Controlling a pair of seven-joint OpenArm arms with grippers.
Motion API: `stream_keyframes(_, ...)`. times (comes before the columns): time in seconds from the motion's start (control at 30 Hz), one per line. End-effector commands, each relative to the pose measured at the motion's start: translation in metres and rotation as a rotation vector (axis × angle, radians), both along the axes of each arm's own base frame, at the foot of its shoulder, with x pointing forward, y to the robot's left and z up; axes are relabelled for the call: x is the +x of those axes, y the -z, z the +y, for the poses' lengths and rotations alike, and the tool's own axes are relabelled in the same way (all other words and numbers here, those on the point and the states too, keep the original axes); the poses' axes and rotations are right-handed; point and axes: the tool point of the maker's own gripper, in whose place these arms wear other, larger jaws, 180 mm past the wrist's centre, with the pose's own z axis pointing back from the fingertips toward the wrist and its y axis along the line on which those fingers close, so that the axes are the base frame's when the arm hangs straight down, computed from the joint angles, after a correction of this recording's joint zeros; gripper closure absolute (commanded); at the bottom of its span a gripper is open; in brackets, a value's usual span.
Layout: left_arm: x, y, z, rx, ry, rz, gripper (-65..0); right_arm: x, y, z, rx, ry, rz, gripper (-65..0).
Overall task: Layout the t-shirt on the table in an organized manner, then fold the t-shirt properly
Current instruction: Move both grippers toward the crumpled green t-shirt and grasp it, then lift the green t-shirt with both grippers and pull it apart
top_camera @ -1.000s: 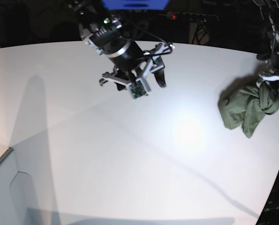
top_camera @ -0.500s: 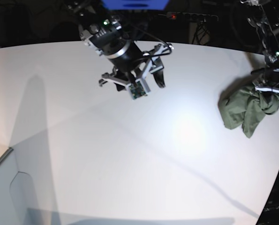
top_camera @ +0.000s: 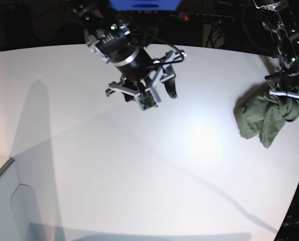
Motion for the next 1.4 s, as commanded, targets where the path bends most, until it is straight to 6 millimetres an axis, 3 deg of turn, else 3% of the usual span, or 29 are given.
stream_keyframes(0.0,0.007,-0.013,0.003,0.026,0.008,-0.033,-11.8,0.004,-0.009,0.004,0.028,0.002,-0.03,-29.0)
stream_keyframes(0.03,0.008,-0.016,0.002,0.028,0.011,-0.039,-3.2,0.004,-0.007,0.004,0.024,0.001,-0.025,-29.0)
stream_keyframes(0.07,0.012,-0.024,0.0,0.034,0.017,-0.061,0.0,0.005,-0.006,0.004,0.021,0.001,-0.026,-29.0)
stream_keyframes(0.13,0.019,-0.035,-0.019,0.029,0.049,-0.098,-2.0,0.008,-0.001,0.004,0.01,-0.002,-0.022,-29.0)
stream_keyframes(0.2,0.022,-0.049,-0.036,0.038,0.089,-0.131,0.0,0.008,0.007,0.003,-0.003,-0.003,-0.005,-28.9)
stream_keyframes(0.37,0.038,-0.079,-0.101,0.018,0.244,-0.217,-0.2,0.015,0.004,0.004,-0.005,-0.004,-0.02,-28.9)
stream_keyframes(0.53,0.043,-0.079,-0.163,-0.055,0.372,-0.236,-0.2,0.033,0.005,-0.026,-0.03,0.08,-0.034,-29.0)
stream_keyframes(0.67,0.037,-0.059,-0.202,-0.113,0.463,-0.19,-0.2,0.05,0.006,-0.063,-0.057,0.185,-0.045,-29.1)
stream_keyframes(0.8,0.026,-0.027,-0.204,-0.142,0.46,-0.106,-0.2,0.055,0.004,-0.074,-0.065,0.213,-0.052,-30.2)
stream_keyframes(0.93,0.012,-0.002,-0.203,-0.162,0.452,-0.036,-0.2,0.055,0.006,-0.076,-0.071,0.212,-0.05,-40.0)
stream_keyframes(1.03,0.008,0.0,-0.203,-0.159,0.451,-0.042,-0.2,0.061,0.011,-0.066,-0.074,0.187,-0.046,-44.5)
stream_keyframes(1.17,0.003,0.002,-0.205,-0.159,0.456,-0.043,-0.2,0.07,0.032,-0.049,-0.107,0.128,-0.01,-44.9)
stream_keyframes(1.37,-0.006,0.002,-0.231,-0.197,0.622,-0.05,-0.2,0.079,0.063,-0.023,-0.147,0.058,0.052,-45.1)
